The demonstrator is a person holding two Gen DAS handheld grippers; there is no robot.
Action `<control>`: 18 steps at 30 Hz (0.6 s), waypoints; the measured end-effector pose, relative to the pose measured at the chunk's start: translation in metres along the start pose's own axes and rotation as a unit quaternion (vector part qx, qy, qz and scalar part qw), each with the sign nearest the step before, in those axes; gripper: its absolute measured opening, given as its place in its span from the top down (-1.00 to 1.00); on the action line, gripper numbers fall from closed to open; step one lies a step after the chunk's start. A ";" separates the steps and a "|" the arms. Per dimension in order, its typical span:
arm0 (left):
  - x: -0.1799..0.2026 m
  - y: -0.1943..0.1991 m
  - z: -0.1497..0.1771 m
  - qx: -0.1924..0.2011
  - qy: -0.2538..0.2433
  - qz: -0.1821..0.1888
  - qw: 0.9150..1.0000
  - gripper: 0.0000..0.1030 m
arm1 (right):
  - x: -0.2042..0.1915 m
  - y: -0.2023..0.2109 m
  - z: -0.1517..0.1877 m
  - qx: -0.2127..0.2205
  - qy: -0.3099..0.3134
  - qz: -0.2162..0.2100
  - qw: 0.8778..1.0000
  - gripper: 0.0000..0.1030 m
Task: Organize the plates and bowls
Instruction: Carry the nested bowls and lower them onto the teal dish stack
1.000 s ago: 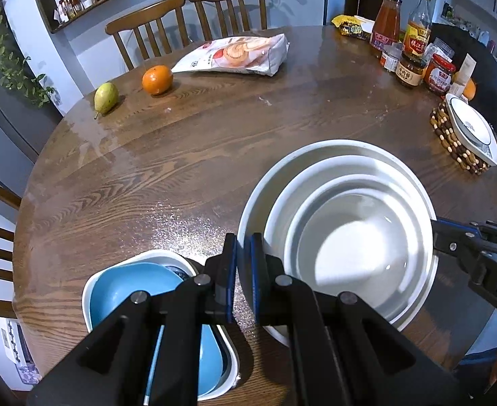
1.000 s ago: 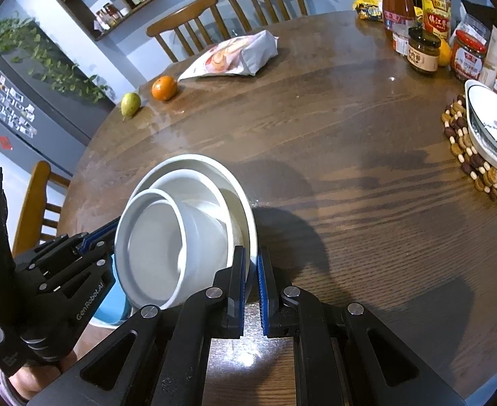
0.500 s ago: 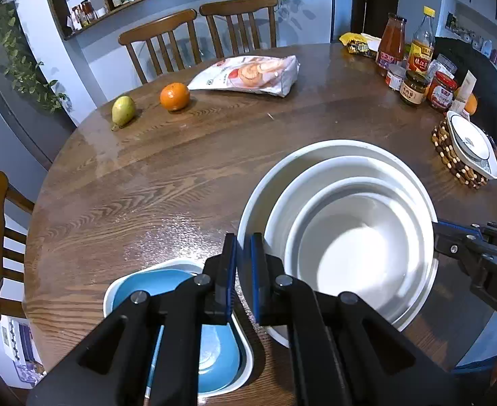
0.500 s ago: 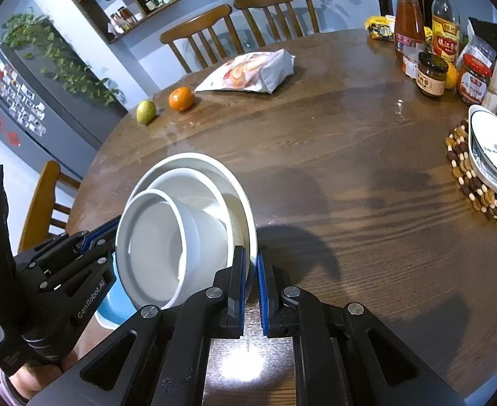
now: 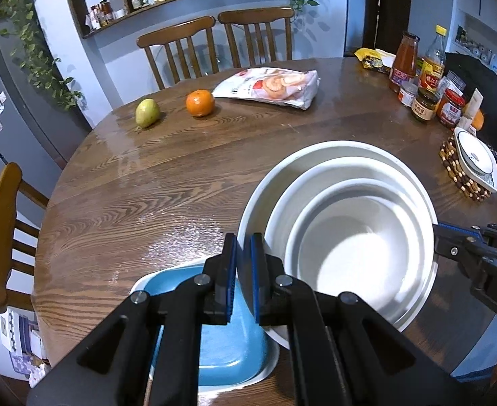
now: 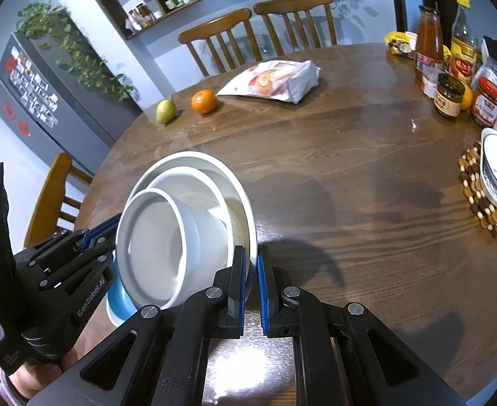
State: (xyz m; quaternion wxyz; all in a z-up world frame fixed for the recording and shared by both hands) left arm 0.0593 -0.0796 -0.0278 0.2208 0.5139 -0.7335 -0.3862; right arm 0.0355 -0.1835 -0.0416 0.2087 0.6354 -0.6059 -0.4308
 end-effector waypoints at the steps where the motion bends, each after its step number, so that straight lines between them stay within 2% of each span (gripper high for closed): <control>1: -0.003 0.002 0.000 0.002 0.002 -0.002 1.000 0.94 | -0.003 0.000 -0.001 0.001 0.003 -0.002 1.000 0.79; 18: -0.044 0.022 0.009 0.016 0.035 -0.030 0.999 0.94 | -0.051 -0.001 -0.005 0.004 0.043 -0.022 0.999 0.79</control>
Point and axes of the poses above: each gripper's, at about its wrist camera, not at the fingertips, and y roughly against the way its jaws point, x to its right, z to its underside, the point moved 3 cm from there along -y, roughly the way its jaws point, and after that the axes turned 3 degrees about z, right-handed, at the moved point
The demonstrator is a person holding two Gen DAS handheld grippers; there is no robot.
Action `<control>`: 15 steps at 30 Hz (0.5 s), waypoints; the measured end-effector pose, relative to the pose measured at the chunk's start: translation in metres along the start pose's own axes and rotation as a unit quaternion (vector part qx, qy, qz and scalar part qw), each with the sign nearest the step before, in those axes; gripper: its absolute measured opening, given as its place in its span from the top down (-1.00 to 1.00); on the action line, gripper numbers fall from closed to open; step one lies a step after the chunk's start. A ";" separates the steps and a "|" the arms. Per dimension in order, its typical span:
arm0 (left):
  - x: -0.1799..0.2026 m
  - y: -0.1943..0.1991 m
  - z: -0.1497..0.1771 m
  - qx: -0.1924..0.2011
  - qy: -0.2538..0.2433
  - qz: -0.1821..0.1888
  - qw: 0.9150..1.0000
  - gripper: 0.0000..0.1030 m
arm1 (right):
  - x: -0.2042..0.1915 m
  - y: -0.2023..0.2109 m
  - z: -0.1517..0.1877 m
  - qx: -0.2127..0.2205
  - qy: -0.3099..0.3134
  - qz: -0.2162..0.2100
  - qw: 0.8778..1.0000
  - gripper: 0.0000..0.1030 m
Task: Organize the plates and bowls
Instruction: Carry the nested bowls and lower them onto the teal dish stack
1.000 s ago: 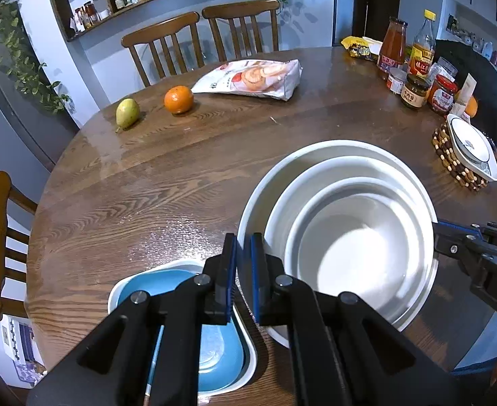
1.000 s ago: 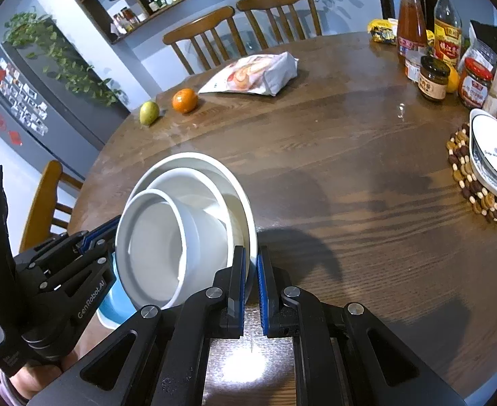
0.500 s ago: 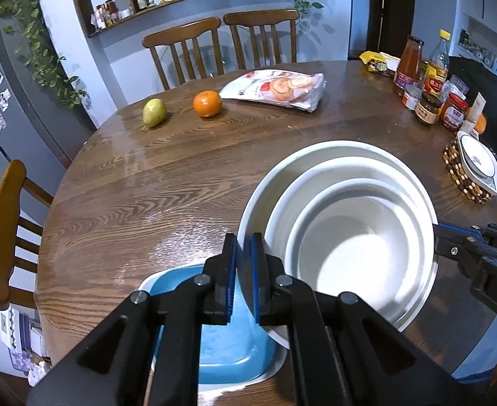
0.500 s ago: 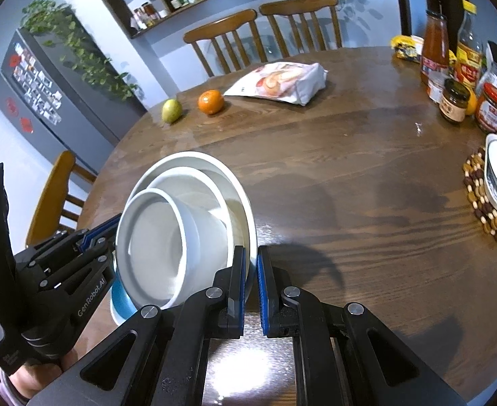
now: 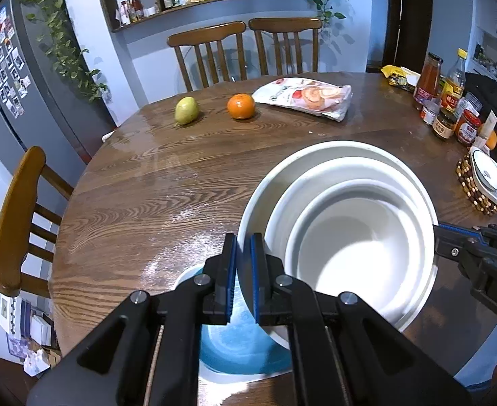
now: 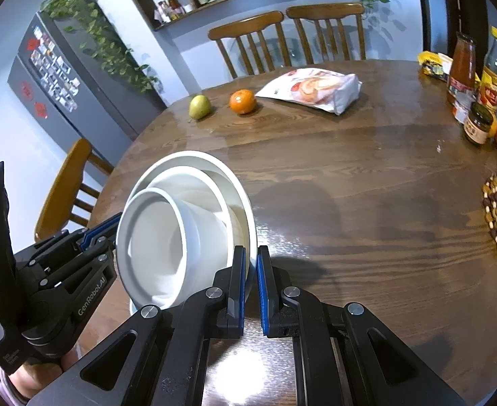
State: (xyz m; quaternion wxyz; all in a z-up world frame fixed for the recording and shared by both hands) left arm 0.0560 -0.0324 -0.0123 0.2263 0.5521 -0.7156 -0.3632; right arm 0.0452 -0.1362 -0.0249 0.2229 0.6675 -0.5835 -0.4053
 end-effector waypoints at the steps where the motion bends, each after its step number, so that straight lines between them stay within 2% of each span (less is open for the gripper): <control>1: -0.003 0.001 0.001 0.000 0.003 -0.002 1.000 0.94 | -0.003 0.000 0.000 -0.001 0.002 -0.001 1.000 0.79; 15: -0.045 0.011 0.022 -0.011 0.039 -0.030 0.999 0.94 | -0.048 -0.014 0.009 -0.018 0.037 -0.028 0.999 0.79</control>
Point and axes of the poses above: each gripper's, at about its wrist camera, not at the fingertips, and y roughly against the way its jaws point, x to its right, z to its underside, the point moved 3 cm from there along -y, roughly the way its jaws point, and after that the axes turned 3 degrees about z, right-handed, at the moved point
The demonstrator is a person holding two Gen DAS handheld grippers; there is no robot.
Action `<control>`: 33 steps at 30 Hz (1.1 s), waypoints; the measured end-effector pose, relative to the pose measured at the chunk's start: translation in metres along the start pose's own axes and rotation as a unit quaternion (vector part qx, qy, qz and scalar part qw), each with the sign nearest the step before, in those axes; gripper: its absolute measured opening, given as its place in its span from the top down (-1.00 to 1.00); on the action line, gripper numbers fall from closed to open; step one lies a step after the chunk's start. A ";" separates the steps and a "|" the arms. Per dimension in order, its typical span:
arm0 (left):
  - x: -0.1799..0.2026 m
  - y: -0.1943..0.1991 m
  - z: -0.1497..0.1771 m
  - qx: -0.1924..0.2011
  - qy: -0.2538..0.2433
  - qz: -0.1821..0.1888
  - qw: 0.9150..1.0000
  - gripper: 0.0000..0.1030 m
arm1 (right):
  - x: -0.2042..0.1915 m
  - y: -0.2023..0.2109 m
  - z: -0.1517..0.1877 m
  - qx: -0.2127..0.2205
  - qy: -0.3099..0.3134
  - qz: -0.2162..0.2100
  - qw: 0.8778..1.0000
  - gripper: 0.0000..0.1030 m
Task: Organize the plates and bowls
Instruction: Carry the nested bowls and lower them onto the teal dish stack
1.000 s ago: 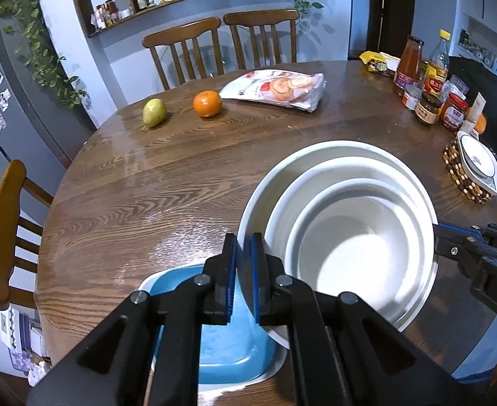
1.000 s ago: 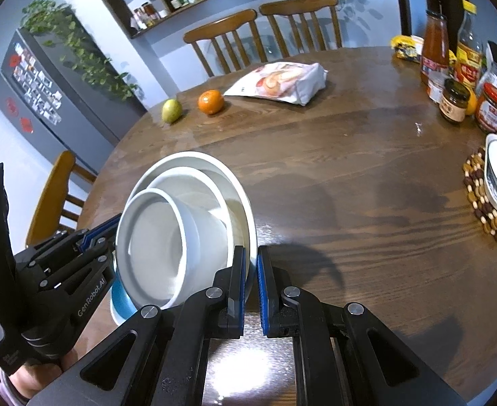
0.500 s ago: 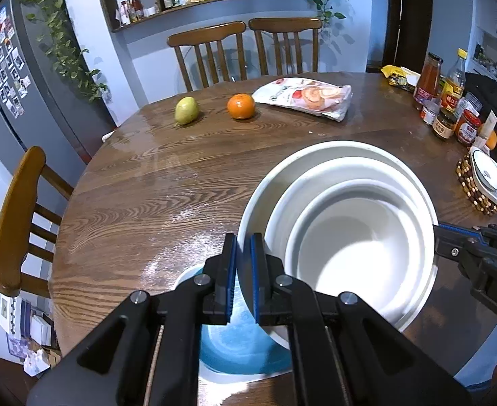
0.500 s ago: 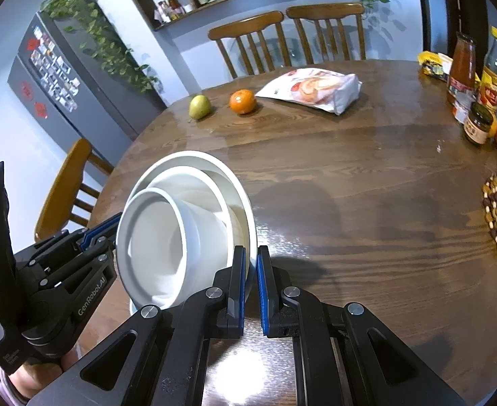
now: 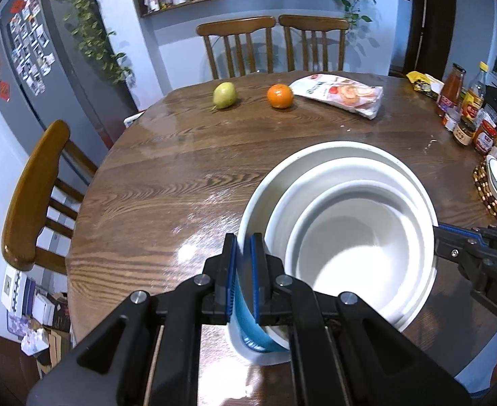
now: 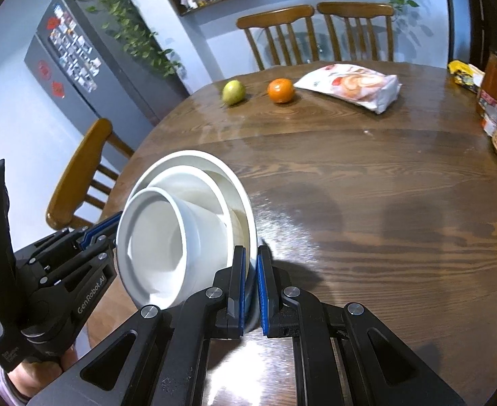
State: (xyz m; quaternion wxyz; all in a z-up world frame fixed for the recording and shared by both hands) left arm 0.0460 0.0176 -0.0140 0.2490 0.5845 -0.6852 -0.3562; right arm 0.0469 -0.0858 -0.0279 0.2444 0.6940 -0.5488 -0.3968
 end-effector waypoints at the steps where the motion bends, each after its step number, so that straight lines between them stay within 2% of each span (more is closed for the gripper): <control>1: -0.004 0.000 0.003 -0.002 0.003 -0.004 1.000 0.94 | -0.004 -0.002 0.001 -0.002 0.003 -0.002 1.000 0.79; 12: -0.031 -0.017 0.023 -0.044 0.025 -0.014 0.999 0.94 | -0.025 -0.032 0.012 -0.042 0.012 -0.017 0.999 0.79; 33: -0.031 -0.044 0.033 -0.085 0.015 -0.001 0.996 0.94 | -0.019 -0.059 0.021 -0.078 -0.012 -0.009 0.997 0.79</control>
Point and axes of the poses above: each gripper's, at about its wrist camera, not at the fingertips, and y roughly against the way its jaws point, x to its right, z to its underside, the point moved 3 cm from there along -y, roughly the way its jaws point, and after that the axes turned 3 degrees about z, right-handed, at the moved point
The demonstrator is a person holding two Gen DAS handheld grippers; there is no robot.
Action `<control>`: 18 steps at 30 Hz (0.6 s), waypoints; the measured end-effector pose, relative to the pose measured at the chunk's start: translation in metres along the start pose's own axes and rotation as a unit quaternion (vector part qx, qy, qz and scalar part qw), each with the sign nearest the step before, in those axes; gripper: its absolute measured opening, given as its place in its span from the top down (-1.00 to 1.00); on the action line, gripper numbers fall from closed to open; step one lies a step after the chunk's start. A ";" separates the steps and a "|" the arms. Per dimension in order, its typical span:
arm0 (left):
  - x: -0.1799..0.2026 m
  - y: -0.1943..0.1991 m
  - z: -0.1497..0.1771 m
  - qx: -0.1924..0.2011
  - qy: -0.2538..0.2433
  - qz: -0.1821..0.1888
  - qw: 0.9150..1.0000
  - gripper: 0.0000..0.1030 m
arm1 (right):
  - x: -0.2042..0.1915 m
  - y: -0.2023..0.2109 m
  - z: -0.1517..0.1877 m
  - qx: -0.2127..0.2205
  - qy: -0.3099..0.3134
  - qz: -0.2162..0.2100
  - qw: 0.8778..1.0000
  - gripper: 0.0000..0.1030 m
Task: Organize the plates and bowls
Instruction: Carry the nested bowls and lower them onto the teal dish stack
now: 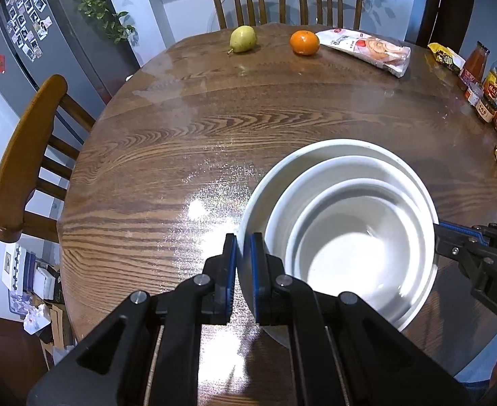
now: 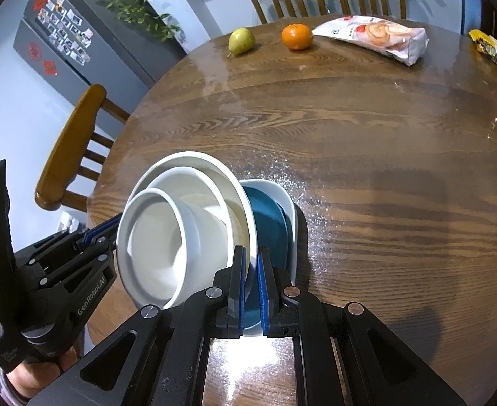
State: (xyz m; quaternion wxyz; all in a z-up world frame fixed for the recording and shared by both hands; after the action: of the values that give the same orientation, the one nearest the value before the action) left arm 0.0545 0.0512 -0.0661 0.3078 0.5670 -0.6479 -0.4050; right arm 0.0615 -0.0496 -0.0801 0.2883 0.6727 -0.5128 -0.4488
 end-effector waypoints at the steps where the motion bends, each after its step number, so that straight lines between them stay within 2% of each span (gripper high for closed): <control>1: -0.001 -0.001 0.000 -0.002 0.000 0.001 1.000 0.94 | 0.000 -0.001 0.000 -0.001 -0.001 0.000 1.000 0.79; 18: 0.000 -0.014 -0.003 -0.020 -0.009 0.004 1.000 0.94 | 0.007 -0.016 -0.004 -0.025 -0.021 -0.004 0.999 0.79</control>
State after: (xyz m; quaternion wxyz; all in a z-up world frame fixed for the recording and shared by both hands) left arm 0.0639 0.0507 -0.0766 0.3150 0.5542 -0.6448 -0.4218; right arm 0.0724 -0.0514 -0.0936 0.2920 0.6579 -0.5048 -0.4765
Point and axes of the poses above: each gripper's, at about its wrist camera, not at the fingertips, and y roughly against the way its jaws point, x to its right, z to its underside, the point moved 3 cm from there along -y, roughly the way its jaws point, and after that the axes turned 3 degrees about z, right-handed, at the moved point
